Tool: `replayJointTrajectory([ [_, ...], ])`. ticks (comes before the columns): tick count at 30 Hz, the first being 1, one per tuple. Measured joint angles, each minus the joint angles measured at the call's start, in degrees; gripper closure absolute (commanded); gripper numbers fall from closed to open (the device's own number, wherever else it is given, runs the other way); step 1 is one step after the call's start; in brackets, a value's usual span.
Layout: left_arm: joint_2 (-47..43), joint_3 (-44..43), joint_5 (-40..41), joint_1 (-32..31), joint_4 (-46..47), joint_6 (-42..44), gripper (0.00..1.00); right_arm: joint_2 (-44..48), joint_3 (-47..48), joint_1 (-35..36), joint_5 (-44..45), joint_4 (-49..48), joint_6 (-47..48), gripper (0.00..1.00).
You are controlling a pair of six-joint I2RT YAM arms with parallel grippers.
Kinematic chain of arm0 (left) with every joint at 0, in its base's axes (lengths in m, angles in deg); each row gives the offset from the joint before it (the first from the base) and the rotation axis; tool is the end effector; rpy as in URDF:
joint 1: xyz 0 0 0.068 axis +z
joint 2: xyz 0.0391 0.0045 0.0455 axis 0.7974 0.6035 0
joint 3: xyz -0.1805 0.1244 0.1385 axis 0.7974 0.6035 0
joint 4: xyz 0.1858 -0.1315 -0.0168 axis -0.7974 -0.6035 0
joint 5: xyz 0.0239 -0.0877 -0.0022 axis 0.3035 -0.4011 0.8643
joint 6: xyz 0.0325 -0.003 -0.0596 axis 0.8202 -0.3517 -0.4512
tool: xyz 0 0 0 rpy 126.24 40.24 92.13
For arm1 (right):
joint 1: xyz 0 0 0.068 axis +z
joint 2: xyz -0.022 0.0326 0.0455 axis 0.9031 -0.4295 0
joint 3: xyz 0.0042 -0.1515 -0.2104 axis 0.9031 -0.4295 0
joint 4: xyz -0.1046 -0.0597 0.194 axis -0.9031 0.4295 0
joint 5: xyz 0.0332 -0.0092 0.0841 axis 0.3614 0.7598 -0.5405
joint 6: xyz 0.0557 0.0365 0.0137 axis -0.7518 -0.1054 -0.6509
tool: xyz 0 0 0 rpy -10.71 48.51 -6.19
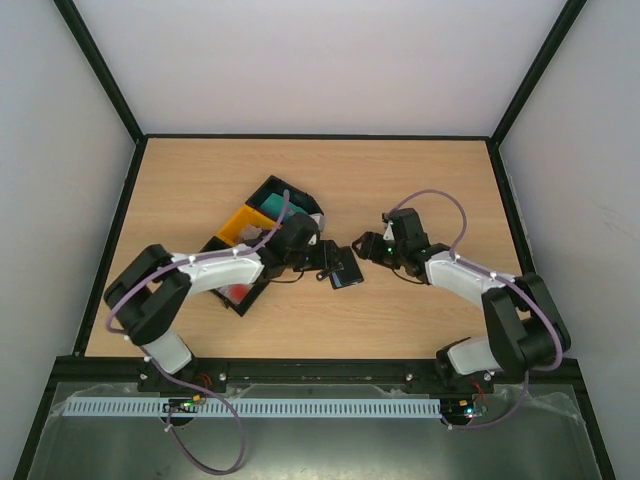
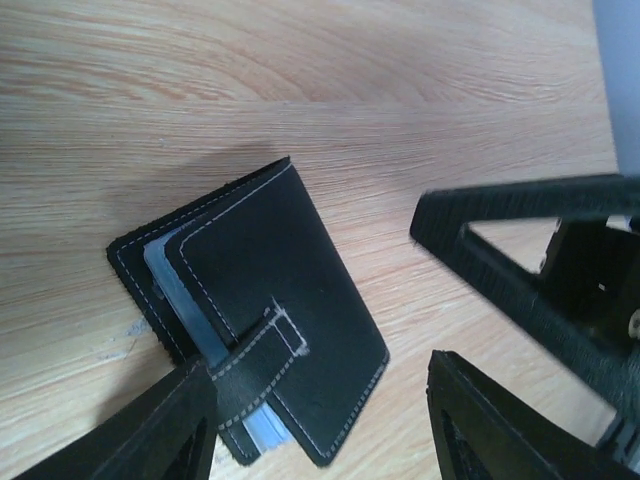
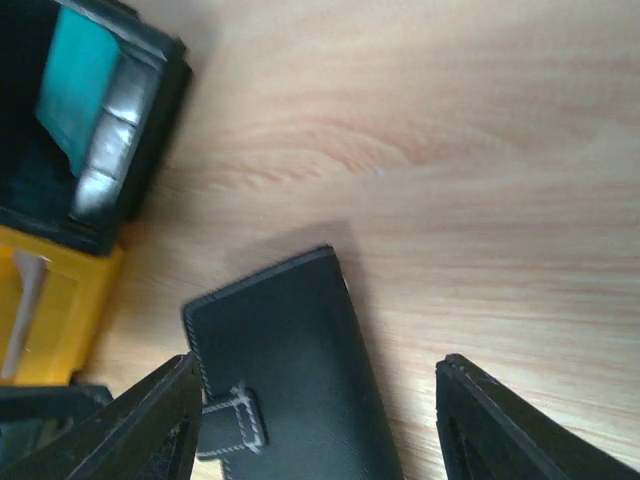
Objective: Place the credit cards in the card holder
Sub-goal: Close the card holder at the center of the board.
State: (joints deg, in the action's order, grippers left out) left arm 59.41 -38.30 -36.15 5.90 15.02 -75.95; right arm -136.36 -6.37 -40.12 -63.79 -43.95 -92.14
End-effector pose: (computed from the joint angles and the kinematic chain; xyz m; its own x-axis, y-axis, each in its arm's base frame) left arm 0.2201 -0.2497 0.1938 -0.8703 -0.1188 -0.4780 0.2644 0.7060 -0.6570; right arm 0.2285 0.1286 0.1824 -0.8816 0.2175 -0.4190 -0.1450 0.7199 0.6788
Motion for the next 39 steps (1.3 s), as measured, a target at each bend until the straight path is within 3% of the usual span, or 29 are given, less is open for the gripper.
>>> replayJointTrajectory([
  [9, 8.17, -2.36, 1.14, 0.09, -0.50, 0.81, 0.48, -6.51, -3.08, -0.37, -8.33, -2.71, 1.60, 0.38],
  [23, 10.49, -0.90, 0.15, 0.42, -0.66, 2.67, 0.79, -10.58, -5.44, -0.61, -17.22, -12.11, -1.60, 0.40],
  [32, 9.29, 1.81, 0.15, 2.34, 1.64, 2.80, 0.89, -13.05, -10.14, -0.87, -25.62, -26.84, -9.70, 0.40],
  [36, 9.07, 3.50, -0.66, 3.23, 3.69, 2.86, 0.90, -15.61, -10.16, -0.68, -28.50, -32.28, -12.31, 0.46],
  [39, 9.07, 4.00, -1.14, 3.43, 4.68, 2.84, 0.90, -18.29, -10.14, -0.24, -29.24, -35.58, -14.14, 0.55],
])
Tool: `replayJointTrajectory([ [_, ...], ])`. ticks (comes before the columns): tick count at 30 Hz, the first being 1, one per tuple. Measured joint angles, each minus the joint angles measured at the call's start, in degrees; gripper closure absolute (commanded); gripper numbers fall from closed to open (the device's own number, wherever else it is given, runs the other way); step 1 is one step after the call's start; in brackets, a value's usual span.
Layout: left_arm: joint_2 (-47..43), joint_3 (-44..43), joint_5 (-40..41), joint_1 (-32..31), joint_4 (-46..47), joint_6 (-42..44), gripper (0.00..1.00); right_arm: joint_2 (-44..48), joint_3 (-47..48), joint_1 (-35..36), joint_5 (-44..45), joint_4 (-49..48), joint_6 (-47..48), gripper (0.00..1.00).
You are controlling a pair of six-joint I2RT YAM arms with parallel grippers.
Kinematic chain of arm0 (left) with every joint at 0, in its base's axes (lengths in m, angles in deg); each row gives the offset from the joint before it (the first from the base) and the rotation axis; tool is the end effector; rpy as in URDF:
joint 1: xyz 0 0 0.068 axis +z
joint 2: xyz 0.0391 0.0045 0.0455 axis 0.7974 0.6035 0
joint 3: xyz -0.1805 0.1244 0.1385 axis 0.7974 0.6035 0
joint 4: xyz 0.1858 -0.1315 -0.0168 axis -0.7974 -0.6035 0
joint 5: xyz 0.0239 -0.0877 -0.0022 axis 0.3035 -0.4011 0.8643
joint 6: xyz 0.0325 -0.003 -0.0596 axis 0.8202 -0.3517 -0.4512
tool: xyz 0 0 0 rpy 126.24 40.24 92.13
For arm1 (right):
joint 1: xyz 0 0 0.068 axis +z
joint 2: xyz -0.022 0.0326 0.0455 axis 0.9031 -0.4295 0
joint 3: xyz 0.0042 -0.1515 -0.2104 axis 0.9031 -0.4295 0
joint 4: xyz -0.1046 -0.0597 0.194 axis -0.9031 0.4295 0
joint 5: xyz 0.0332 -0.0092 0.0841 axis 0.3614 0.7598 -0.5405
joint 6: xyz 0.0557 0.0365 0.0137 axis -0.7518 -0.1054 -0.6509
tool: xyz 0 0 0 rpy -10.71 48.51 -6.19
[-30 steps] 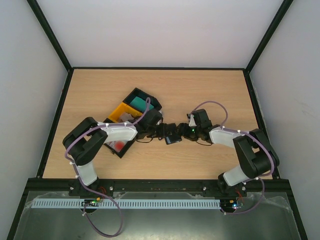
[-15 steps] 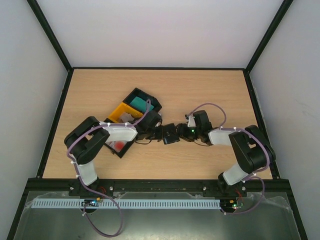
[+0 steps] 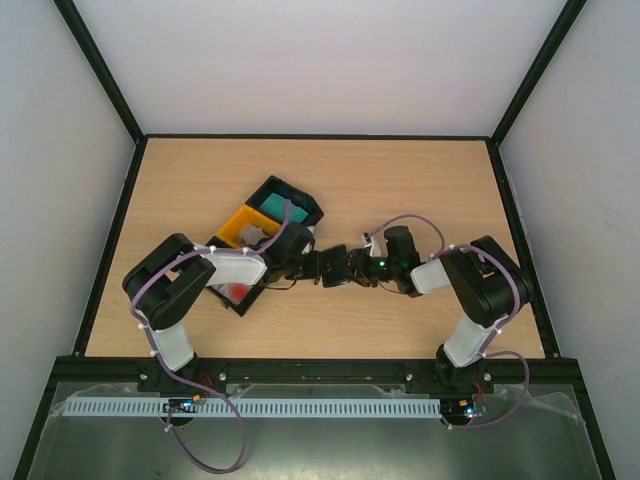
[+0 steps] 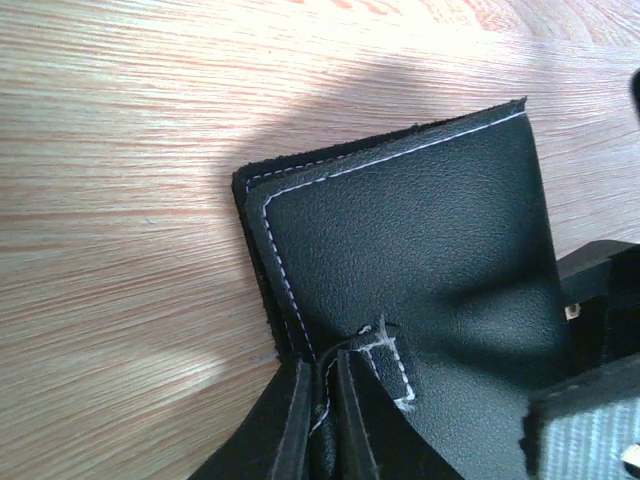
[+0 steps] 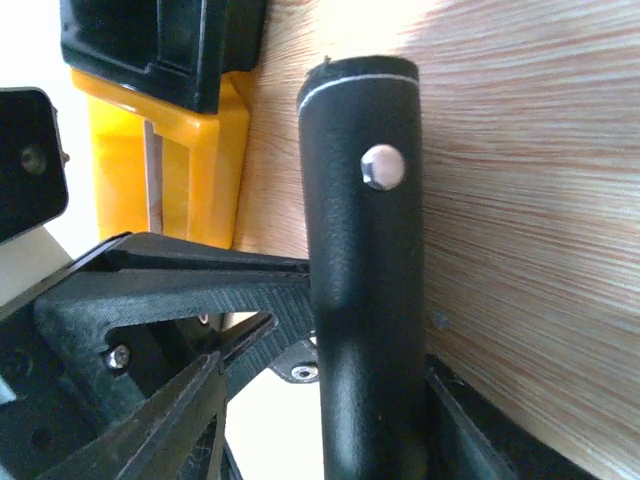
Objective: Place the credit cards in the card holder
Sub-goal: Close the card holder at the center of the board.
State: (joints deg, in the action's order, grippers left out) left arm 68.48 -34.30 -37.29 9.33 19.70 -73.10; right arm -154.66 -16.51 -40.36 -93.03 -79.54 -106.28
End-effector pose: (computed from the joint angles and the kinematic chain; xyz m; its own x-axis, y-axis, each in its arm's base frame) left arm 0.2343 -0.2373 0.1325 -0.9047 -0.0788 -0.4187 0.2053 0.7806 -0.5904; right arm 0.2257 0.1496 0.1249 -0.9870 0.0701 -0.1445 -0.1118 0.3463 0.9314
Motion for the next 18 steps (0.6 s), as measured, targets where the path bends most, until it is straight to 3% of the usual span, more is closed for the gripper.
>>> replayJointTrajectory([
  [4, -0.04, 0.28, -0.33, 0.20, 0.35, 0.02, 0.84, -1.70, 0.00, 0.46, 0.70, -1.38, -1.16, 0.82],
  [7, -0.22, 0.39, -0.04, 0.48, -0.22, 0.28, 0.69, -1.53, 0.35, 0.59, 2.51, 0.61, -0.66, 0.97],
  [13, -3.98, 0.07, 1.70, 0.76, -7.80, 1.84, 0.42, 4.35, 6.12, 1.16, 9.60, 15.54, 6.12, 0.98],
  [18, -10.56, -3.15, 3.85, 0.83, -16.50, 3.61, 0.30, 12.13, 15.65, 1.18, 23.30, 36.04, 13.66, 0.98],
])
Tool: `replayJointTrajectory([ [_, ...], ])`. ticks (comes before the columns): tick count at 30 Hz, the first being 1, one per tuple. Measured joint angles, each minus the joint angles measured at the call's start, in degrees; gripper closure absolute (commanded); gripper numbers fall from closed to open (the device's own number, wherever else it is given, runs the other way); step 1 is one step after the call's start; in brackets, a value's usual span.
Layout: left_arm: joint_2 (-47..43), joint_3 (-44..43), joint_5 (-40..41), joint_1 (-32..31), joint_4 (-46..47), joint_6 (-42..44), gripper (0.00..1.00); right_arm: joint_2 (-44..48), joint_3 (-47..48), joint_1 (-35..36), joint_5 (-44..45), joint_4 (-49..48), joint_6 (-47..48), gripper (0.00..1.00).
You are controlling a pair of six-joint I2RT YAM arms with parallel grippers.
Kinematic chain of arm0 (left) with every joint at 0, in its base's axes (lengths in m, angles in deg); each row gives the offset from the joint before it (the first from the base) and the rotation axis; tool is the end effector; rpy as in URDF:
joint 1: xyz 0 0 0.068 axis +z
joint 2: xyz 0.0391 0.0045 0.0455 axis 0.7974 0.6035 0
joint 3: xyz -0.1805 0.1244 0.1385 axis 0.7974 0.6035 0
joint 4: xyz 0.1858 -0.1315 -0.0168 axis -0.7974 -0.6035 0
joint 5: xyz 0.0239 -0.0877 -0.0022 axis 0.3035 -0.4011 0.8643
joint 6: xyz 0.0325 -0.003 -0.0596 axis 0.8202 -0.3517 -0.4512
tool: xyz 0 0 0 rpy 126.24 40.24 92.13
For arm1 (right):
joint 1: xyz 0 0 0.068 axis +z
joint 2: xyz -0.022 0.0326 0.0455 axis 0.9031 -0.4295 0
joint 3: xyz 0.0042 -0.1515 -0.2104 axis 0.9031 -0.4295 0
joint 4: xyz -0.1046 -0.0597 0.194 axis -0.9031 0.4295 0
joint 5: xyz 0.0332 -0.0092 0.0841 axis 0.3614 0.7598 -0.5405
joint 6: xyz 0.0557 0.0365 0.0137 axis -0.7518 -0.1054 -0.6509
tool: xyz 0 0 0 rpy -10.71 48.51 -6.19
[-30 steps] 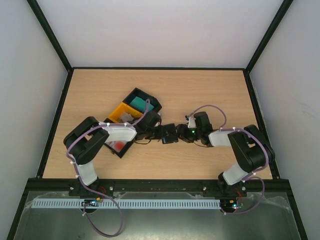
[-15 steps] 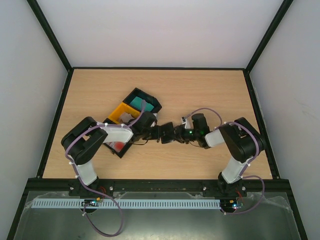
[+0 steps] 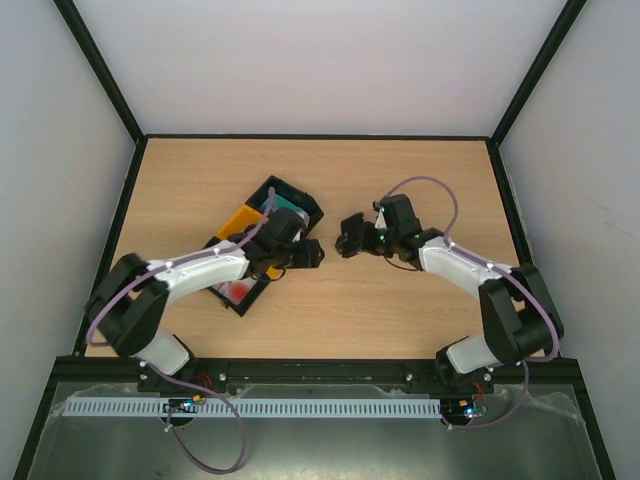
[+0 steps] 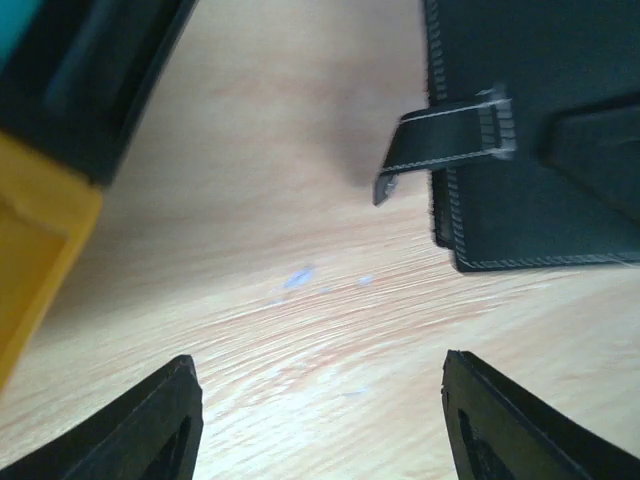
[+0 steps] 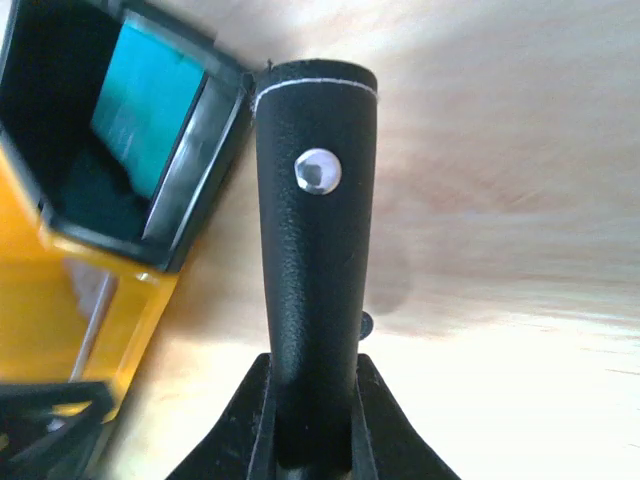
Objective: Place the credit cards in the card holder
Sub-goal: Close the card holder at the center of the board.
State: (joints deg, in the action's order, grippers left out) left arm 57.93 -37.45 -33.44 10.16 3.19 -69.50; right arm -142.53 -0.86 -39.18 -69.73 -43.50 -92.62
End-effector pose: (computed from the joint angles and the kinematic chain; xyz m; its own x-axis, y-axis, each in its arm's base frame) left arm 0.2237 -0.2160 0.1773 -0.8887 -0.0526 -0.4554 0.2107 0.8353 -0.5077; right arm 0.2441 0.1463 0.1839 -0.9188 0.1606 -0.3605 -0.1692 0.6650 0.7275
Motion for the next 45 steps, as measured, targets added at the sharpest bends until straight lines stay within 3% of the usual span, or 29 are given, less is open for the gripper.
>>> replayJointTrajectory([
  [7, -14.01, -4.85, 1.36, 1.90, -3.98, 1.20, 0.27, 4.07, 11.91, 2.56, 25.11, 24.50, 4.61, 0.98],
  [12, -18.95, -5.11, 3.02, 5.66, -6.64, 1.79, 0.27, 3.08, 16.22, 6.86, 41.66, 38.42, 4.46, 0.98],
  [17, -21.70, -5.11, 3.85, 8.72, -8.90, 1.95, 0.26, -3.19, 19.50, 13.11, 50.23, 47.08, 3.23, 0.98],
  [21, -22.75, -5.16, 4.35, 10.08, -11.61, 2.54, 0.24, -11.23, 19.69, 18.01, 50.66, 49.29, 1.81, 0.97],
  [25, -23.87, -5.55, 4.61, 11.45, -14.12, 3.08, 0.21, -16.17, 20.04, 22.60, 50.05, 48.46, 1.09, 0.74],
  [28, -24.98, -5.90, 4.72, 12.48, -15.30, 3.50, 0.18, -16.48, 20.26, 24.28, 44.06, 45.09, 0.57, 0.61],
  [32, -26.05, -6.01, 4.59, 13.05, -15.74, 4.17, 0.01, -17.27, 20.41, 25.20, 36.20, 38.93, -0.17, 0.46],
  [36, -26.40, -5.77, 4.02, 13.20, -15.67, 4.96, 0.00, -17.11, 21.07, 25.20, 30.47, 34.91, -0.37, 0.40],
  [40, -26.53, -4.55, 2.89, 13.44, -15.15, 5.40, 0.00, -15.47, 20.90, 25.18, 25.03, 29.73, -0.37, 0.40],
  [45, -25.64, -1.53, -1.95, 13.35, -11.45, 4.52, 0.00, -8.98, 19.26, 23.08, 24.22, 26.53, -0.39, 0.41],
])
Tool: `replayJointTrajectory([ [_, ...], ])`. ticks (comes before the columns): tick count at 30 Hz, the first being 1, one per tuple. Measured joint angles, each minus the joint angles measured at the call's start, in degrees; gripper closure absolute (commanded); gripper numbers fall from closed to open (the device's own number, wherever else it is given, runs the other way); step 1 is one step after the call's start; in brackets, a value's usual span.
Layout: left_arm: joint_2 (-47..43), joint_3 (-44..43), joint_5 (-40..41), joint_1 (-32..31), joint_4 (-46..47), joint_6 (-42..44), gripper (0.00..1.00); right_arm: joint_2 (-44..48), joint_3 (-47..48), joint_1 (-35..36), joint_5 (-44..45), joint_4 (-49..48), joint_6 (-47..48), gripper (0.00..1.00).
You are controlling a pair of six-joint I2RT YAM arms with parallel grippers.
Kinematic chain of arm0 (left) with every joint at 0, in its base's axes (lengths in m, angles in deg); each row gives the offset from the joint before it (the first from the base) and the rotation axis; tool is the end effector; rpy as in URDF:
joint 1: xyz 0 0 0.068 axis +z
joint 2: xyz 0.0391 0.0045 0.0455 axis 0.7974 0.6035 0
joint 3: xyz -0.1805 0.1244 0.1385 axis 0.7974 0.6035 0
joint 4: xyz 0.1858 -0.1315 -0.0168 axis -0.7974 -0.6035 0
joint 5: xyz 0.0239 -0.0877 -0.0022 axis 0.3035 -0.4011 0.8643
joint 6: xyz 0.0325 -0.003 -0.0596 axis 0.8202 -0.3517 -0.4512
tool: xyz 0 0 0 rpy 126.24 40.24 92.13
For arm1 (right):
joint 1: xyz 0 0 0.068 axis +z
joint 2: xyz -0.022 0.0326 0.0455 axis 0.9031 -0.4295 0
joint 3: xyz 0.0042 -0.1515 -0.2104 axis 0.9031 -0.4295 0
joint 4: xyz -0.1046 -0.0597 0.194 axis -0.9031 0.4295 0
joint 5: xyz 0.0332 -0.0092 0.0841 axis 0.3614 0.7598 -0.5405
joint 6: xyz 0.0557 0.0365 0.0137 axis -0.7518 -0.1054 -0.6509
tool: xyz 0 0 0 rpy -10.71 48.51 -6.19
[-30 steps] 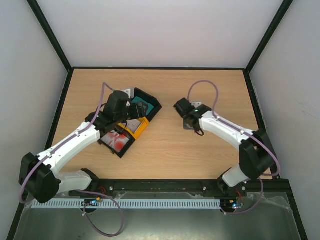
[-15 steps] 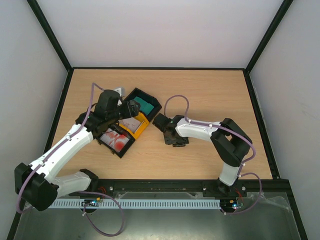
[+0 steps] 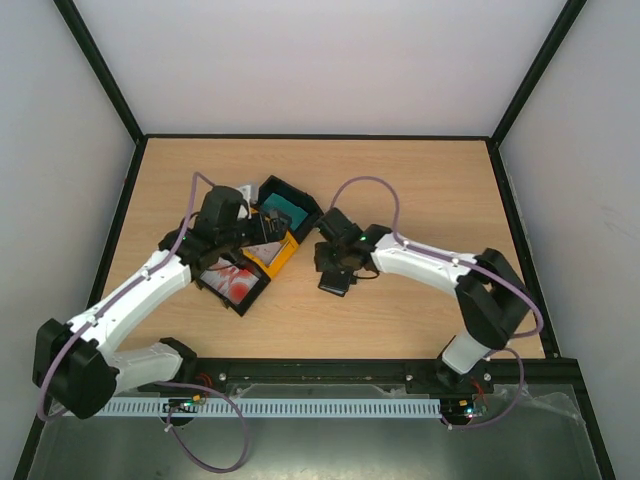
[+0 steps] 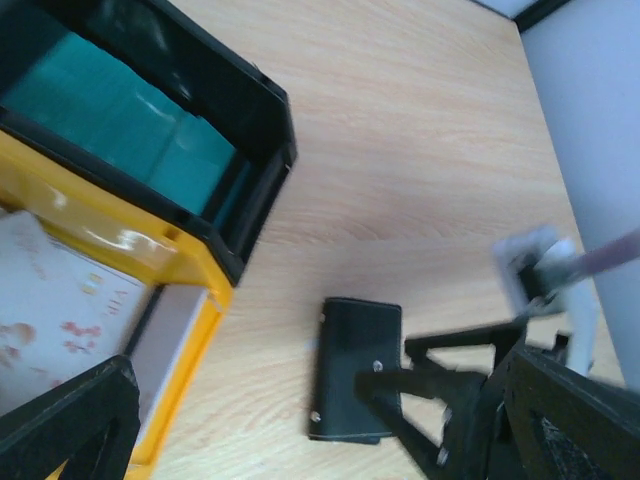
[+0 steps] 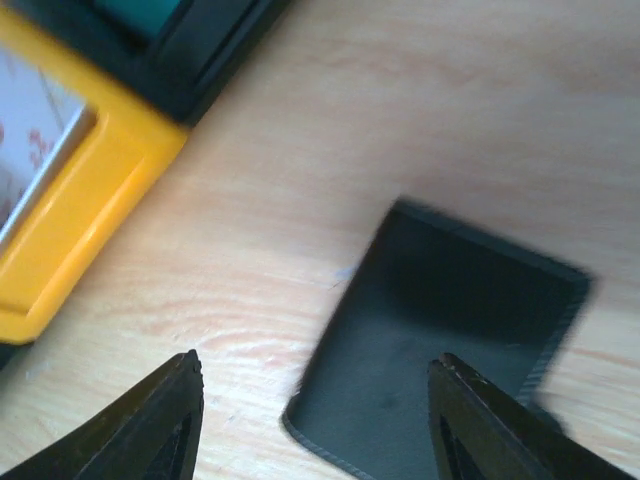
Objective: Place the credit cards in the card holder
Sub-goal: Close the card holder at the center of the board.
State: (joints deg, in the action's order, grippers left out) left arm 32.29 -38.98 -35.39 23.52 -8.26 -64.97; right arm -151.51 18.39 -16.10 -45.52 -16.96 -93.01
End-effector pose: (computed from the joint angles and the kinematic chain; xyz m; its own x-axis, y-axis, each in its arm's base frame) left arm 0.2086 -0.1274 0.2831 -0.7243 -0.2545 -0.6408 0.2204 0.7951 -0.5650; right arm 0.2037 0.2387 0.1925 -0.9330 -0.1084 -0.3431 -0.2488 0.8832 0.3975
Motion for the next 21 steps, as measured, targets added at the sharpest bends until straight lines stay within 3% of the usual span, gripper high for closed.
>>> replayJointTrajectory([
  [9, 8.92, 5.03, -5.40, -11.23, 10.19, -5.86, 0.13, 9.66, -6.25, -5.88, 7.08, 1.44, -1.51, 0.42],
  [12, 13.55, 4.55, -5.38, -12.33, 10.82, -6.78, 0.14, 9.90, -7.91, -5.88, 6.58, 1.79, -2.05, 0.43],
  [17, 19.63, 3.04, -4.85, -12.74, 11.13, -7.50, 0.26, 9.49, -9.31, -5.86, 4.22, 1.90, -2.58, 0.55],
  [21, 22.71, 2.51, -5.40, -13.14, 11.54, -8.46, 0.29, 9.46, -10.27, -5.86, 3.67, 2.03, -3.45, 0.66],
])
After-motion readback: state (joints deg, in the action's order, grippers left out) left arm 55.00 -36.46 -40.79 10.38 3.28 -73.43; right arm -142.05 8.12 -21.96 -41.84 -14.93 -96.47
